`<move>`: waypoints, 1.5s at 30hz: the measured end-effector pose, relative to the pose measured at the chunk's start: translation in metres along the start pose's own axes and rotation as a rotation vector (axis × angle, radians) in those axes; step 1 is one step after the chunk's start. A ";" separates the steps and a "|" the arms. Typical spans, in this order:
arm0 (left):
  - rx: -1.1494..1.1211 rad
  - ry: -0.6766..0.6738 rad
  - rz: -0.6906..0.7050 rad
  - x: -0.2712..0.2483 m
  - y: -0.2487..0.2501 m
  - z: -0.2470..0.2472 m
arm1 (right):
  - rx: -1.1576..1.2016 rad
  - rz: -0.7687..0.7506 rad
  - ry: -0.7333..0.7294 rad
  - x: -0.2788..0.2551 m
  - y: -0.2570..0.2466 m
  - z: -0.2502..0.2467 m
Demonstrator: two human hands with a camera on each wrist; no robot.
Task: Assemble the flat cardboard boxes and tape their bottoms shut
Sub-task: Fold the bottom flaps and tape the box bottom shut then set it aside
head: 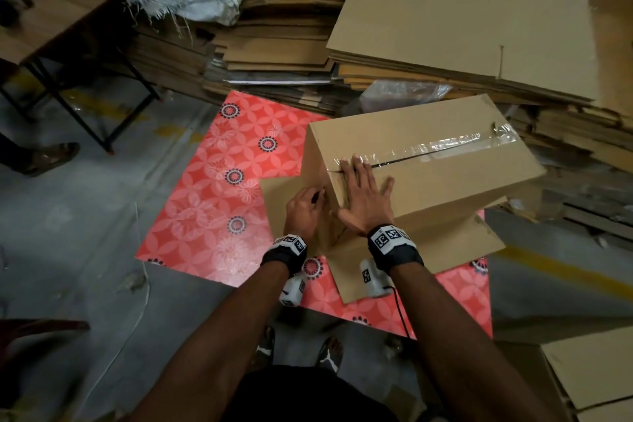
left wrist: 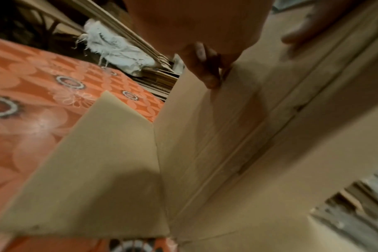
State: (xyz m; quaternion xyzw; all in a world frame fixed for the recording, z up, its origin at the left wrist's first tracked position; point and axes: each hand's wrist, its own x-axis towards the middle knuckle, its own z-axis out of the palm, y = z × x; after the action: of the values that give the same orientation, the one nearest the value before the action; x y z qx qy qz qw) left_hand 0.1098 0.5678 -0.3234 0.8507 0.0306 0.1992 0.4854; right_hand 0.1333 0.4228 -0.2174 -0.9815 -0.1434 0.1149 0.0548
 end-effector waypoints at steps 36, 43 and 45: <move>0.014 -0.165 0.145 0.021 -0.005 -0.016 | -0.005 -0.004 0.007 0.001 0.003 0.003; -0.169 -0.129 -0.150 0.024 0.006 -0.023 | 0.012 0.010 0.014 0.001 0.001 0.003; -0.265 -0.076 -0.223 0.025 0.012 -0.035 | 0.022 0.015 0.020 0.000 0.001 0.002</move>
State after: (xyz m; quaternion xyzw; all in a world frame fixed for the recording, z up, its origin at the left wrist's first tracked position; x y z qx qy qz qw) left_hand 0.1185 0.5966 -0.2896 0.7776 0.0800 0.1143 0.6131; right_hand 0.1331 0.4222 -0.2190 -0.9829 -0.1342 0.1069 0.0663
